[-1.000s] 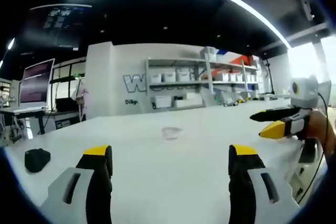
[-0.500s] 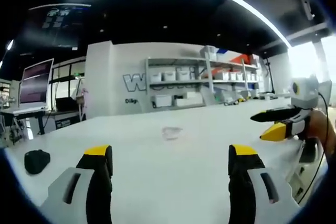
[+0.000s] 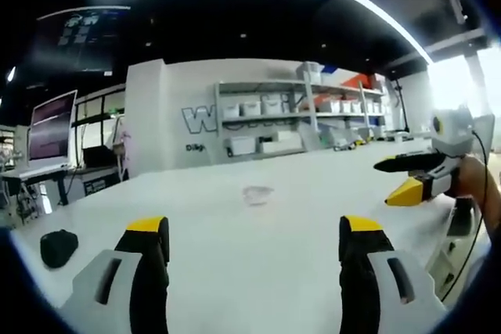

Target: Open the resealable bag by pulling the two sides of the seal apart until the entire bag opening is separated and visibly accessible.

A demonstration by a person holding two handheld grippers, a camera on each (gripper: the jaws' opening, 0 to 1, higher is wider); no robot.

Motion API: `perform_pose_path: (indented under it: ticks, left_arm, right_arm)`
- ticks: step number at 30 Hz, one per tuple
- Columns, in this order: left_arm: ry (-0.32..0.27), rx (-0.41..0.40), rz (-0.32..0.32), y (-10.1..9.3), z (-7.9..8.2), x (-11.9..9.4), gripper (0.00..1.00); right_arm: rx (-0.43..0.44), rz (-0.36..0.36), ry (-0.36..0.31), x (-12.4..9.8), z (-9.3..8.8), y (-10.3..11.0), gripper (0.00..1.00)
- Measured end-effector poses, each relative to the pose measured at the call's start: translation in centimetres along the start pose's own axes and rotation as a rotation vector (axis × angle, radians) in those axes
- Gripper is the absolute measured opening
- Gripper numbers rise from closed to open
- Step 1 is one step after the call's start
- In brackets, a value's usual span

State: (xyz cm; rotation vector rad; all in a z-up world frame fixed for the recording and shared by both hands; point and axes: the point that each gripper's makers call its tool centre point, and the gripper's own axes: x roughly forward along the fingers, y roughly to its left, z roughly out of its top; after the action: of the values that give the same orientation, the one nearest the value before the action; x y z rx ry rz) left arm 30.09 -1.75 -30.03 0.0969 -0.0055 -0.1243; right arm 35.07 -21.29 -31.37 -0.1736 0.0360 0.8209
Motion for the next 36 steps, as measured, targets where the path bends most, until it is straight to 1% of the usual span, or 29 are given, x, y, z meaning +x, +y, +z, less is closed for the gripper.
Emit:
perform_pose_path:
  ticks: [6, 8, 10, 12, 13, 18, 22, 24, 27, 31, 36]
  left_arm:
    - [-0.002, 0.005, -0.014, -0.1, 0.4, 0.6, 0.89]
    - [0.0, 0.003, -0.015, -0.1, 0.4, 0.7, 0.89]
    - [-0.003, -0.002, -0.015, 0.0, 0.4, 0.9, 0.89]
    - [-0.006, -0.009, -0.02, -0.1, 0.4, 1.0, 0.89]
    - [-0.005, -0.011, -0.022, -0.2, 0.4, 1.0, 0.89]
    - [0.001, -0.012, -0.019, -0.1, 0.0, 1.3, 0.88]
    - [0.014, -0.014, -0.021, -0.1, -0.3, 1.7, 0.88]
    - [0.016, -0.016, -0.024, -0.1, -0.3, 1.9, 0.87]
    - [0.01, -0.02, -0.033, -0.2, -0.1, 2.4, 0.87]
    - [0.017, -0.027, -0.042, -0.4, -0.3, 3.1, 0.86]
    - [0.021, -0.022, -0.058, -0.7, -0.4, 3.7, 0.84]
  right_arm:
    - [-0.067, 0.018, -0.003, 0.7, 1.3, -0.2, 0.85]
    - [-0.074, 0.023, -0.009, 0.9, 1.6, -0.3, 0.85]
    - [-0.074, 0.026, -0.015, 1.0, 1.8, -0.3, 0.88]
    - [-0.071, 0.026, -0.021, 1.1, 1.9, -0.3, 0.95]
    - [-0.068, 0.023, -0.022, 1.1, 1.8, -0.3, 0.96]
    - [-0.065, 0.024, -0.015, 1.2, 1.4, -0.3, 0.97]
    - [-0.081, 0.034, 0.012, 1.8, 1.1, -0.4, 1.0]
    - [-0.108, 0.056, 0.038, 2.2, 0.9, -0.3, 0.99]
    - [-0.141, 0.062, 0.058, 3.0, 0.9, -0.6, 0.99]
    - [-0.171, 0.082, 0.065, 3.8, 1.2, -0.4, 0.96]
    - [-0.185, 0.093, 0.053, 4.7, 2.0, -0.4, 0.92]
